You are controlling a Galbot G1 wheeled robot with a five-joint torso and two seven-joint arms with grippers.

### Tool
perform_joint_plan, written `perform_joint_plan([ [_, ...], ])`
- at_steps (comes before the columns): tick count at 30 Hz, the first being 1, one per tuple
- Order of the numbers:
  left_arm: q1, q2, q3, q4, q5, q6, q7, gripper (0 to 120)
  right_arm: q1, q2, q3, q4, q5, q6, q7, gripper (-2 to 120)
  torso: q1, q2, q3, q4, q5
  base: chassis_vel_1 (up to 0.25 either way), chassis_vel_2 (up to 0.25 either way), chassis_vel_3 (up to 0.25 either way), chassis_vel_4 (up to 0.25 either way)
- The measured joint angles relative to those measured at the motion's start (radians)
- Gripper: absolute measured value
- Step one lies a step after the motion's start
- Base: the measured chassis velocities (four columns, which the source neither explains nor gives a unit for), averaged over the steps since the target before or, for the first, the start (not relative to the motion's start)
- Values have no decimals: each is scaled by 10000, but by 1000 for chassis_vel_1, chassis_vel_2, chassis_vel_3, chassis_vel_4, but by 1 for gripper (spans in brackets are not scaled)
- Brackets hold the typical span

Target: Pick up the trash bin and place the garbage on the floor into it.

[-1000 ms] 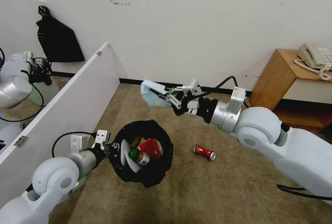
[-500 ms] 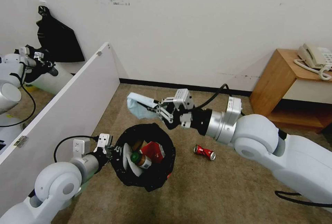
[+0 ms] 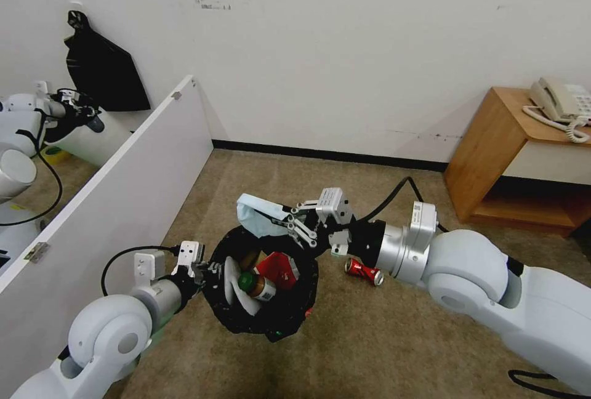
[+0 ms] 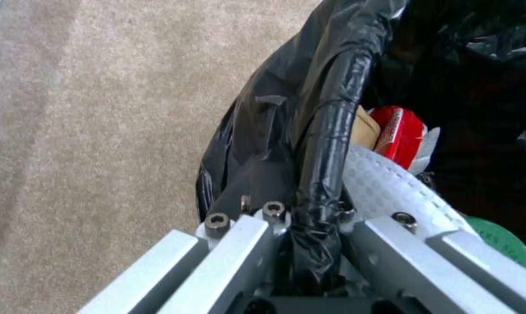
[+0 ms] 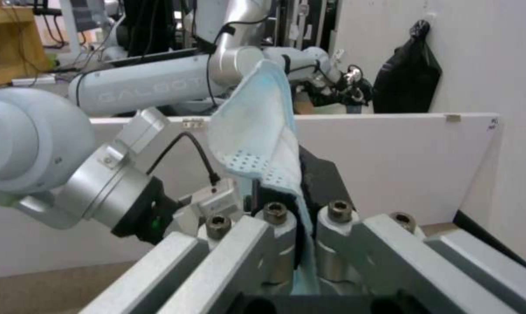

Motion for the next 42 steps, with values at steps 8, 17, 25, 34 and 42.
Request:
perform_joint_plan([
  [8, 33, 20, -91, -39, -26, 0, -6, 0, -135, 129, -116, -109, -278, -23, -81, 0, 0, 0, 1, 1, 0, 0, 0, 0, 0],
  [17, -43, 21, -89, -15, -67, -1, -6, 0, -148, 153, -215, -123, -368, -73, -119, 0, 0, 0, 1, 1, -1, 0, 0, 0, 0],
  [25, -77, -82, -26, 67, -16, 0, 14, 0, -254, 166, -235, -199, -519, -77, -167, 4, 0, 0, 1, 1, -1, 0, 0, 0, 0],
  [34, -176, -152, 22, 142, -6, -1, 44, 0, -365, 278, -334, -368, -734, -116, -310, 39, 0, 0, 1, 0, -1, 0, 0, 0, 0],
  [42, -177, -154, 17, 176, -8, 2, 70, 0, -346, 365, -390, -445, -796, -138, -387, 76, 0, 0, 1, 1, 0, 0, 0, 0, 0],
])
